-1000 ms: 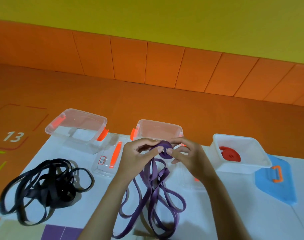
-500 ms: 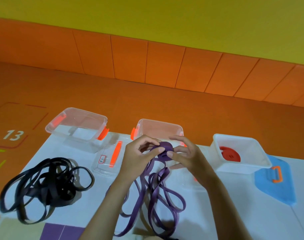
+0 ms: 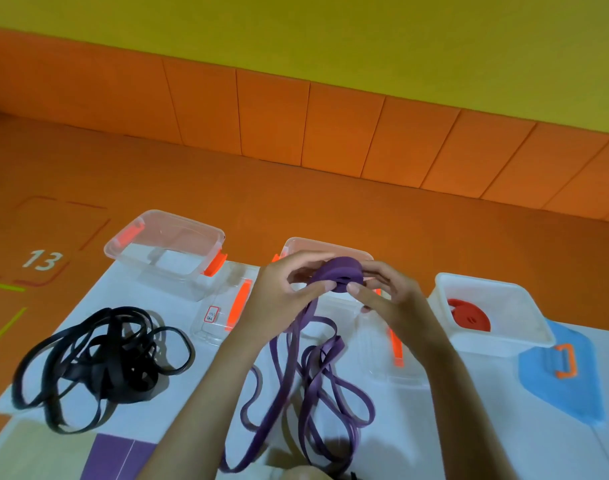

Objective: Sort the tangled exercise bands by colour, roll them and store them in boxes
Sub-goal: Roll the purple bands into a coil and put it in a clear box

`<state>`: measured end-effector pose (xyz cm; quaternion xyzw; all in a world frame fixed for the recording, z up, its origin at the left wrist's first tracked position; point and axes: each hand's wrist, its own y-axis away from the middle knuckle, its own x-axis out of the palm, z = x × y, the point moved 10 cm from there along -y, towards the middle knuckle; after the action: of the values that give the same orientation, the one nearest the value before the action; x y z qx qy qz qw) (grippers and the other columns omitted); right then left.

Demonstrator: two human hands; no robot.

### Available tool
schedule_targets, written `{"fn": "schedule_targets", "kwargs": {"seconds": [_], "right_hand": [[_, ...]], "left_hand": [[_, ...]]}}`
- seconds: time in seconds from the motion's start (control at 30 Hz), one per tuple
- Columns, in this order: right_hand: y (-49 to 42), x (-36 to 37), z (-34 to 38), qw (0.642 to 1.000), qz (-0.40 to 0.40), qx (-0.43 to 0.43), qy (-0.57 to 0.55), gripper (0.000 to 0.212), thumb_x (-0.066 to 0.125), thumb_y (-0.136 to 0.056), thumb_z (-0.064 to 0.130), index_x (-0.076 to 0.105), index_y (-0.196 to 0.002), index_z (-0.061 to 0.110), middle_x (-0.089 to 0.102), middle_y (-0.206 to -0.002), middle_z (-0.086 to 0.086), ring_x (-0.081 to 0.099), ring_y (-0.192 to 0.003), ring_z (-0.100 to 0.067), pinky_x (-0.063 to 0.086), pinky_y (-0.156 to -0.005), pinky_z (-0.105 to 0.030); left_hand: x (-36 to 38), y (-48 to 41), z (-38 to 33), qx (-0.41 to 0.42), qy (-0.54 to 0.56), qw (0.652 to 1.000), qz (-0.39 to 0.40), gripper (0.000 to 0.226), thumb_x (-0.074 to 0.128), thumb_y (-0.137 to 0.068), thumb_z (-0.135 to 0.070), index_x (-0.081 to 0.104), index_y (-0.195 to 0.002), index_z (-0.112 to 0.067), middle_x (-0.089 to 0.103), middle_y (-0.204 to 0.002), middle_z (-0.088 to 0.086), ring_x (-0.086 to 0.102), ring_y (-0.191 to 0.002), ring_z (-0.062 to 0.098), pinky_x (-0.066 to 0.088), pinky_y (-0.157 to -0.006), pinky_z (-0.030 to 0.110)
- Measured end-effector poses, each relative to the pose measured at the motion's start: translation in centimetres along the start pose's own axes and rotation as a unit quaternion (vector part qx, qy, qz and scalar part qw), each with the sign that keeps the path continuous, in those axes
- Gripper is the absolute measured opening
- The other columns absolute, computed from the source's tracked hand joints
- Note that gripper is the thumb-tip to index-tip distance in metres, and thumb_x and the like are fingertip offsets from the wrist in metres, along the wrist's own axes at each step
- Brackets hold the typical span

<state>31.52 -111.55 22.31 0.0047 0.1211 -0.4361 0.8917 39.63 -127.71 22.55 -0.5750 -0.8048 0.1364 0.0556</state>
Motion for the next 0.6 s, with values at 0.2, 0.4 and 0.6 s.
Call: {"fn": "schedule_targets", "kwargs": {"seconds": [0.2, 0.4, 0.6], "right_hand": [[0.3, -1.2, 0.3, 0.99, -0.038, -0.01, -0.134, 0.022, 0.079, -0.092, 0.03, 0.075, -0.111, 0.021, 0.075, -0.11, -0.008, 0.077, -0.09, -0.034, 0.065, -0.077, -0.037], [0.8, 0.5, -1.4, 0.992, 0.04, 0.044, -0.108, 0.023, 0.074, -0.097, 0.02, 0.069, -0.12, 0.02, 0.074, -0.121, -0.004, 0.074, -0.107, -0.03, 0.064, -0.079, -0.038], [0.6, -1.5, -0.5, 0.999, -0.017, 0.016, -0.047, 0.013, 0.075, -0.094, 0.024, 0.075, -0.107, 0.028, 0.078, -0.103, -0.003, 0.078, -0.081, -0.028, 0.065, -0.067, -0.033]], "left_hand": [[1.1, -0.6, 0.2, -0.039, 0.054, 0.998, -0.006, 0.03, 0.091, -0.081, -0.026, 0.079, -0.109, -0.029, 0.082, -0.105, -0.007, 0.077, -0.097, 0.009, 0.057, -0.083, 0.017], [0.3, -0.8, 1.0, -0.075, 0.012, 0.997, 0.029, 0.021, 0.088, -0.083, -0.037, 0.083, -0.102, -0.031, 0.081, -0.097, -0.004, 0.072, -0.087, 0.009, 0.056, -0.08, 0.024], [1.6, -0.6, 0.3, -0.058, -0.003, 0.996, 0.062, 0.018, 0.086, -0.087, -0.03, 0.081, -0.104, -0.031, 0.073, -0.082, -0.019, 0.065, -0.077, -0.001, 0.051, -0.072, 0.013]]}}
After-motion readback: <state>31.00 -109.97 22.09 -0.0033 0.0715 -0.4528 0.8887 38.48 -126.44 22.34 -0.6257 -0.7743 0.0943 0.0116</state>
